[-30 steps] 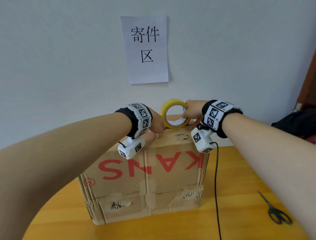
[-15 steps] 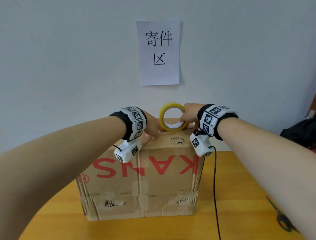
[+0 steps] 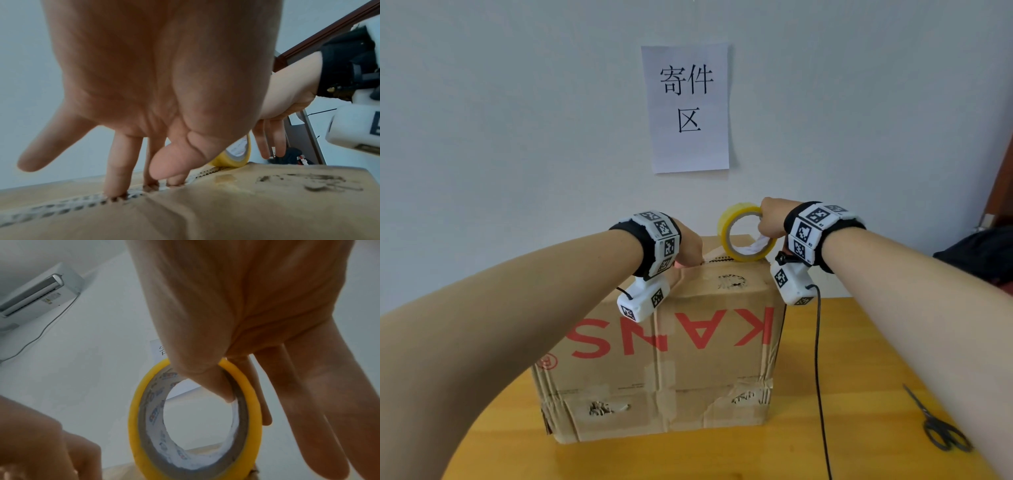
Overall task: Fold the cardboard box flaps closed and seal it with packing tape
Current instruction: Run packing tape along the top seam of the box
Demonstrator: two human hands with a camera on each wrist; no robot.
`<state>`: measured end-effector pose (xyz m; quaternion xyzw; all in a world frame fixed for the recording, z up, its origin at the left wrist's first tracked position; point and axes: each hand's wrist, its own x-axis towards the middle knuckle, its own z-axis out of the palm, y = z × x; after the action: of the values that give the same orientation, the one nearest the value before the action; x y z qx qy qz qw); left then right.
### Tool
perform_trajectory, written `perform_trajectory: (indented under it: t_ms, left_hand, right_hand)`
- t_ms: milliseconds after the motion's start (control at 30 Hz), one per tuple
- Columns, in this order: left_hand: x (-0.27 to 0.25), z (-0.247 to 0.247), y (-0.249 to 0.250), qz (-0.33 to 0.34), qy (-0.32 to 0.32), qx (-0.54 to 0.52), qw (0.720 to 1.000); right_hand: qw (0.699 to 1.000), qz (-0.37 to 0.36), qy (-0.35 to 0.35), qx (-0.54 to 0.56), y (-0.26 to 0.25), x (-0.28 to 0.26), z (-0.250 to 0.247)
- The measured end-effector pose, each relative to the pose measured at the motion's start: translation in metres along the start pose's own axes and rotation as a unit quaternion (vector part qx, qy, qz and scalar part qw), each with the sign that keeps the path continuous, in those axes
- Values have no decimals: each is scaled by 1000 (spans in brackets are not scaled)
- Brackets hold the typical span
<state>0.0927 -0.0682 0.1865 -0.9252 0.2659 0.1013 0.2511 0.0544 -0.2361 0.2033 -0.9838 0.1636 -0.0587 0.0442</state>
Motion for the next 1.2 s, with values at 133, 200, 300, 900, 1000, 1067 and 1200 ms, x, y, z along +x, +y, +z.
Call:
perform_trajectory:
  t_ms: [133, 200, 300, 900, 1000, 1067, 1200]
  left_hand:
    - [2, -1, -3, -5, -8, -7, 1000]
    - [2, -1, -2, -10, -12, 1, 1000]
    - [0, 1, 2, -18, -24, 22, 999]
    - [8, -11, 35, 8, -41, 36, 998]
    - [7, -12, 33, -4, -43, 33, 999]
    - [4, -12, 34, -6, -37, 32, 999]
    - [5, -11, 37, 4, -28, 28, 999]
  right_hand:
    - [1000, 8, -1, 7, 9, -5, -3]
    - [1000, 5, 0, 7, 9, -4, -3]
    - [1000, 1, 8, 12, 10, -1, 0]
    - [993, -47, -36, 102, 15, 10, 7]
    - [995, -54, -28, 85, 14, 12, 8]
    - [995, -49, -27, 80, 13, 15, 9]
    - [995, -40, -39, 85, 13, 21, 12]
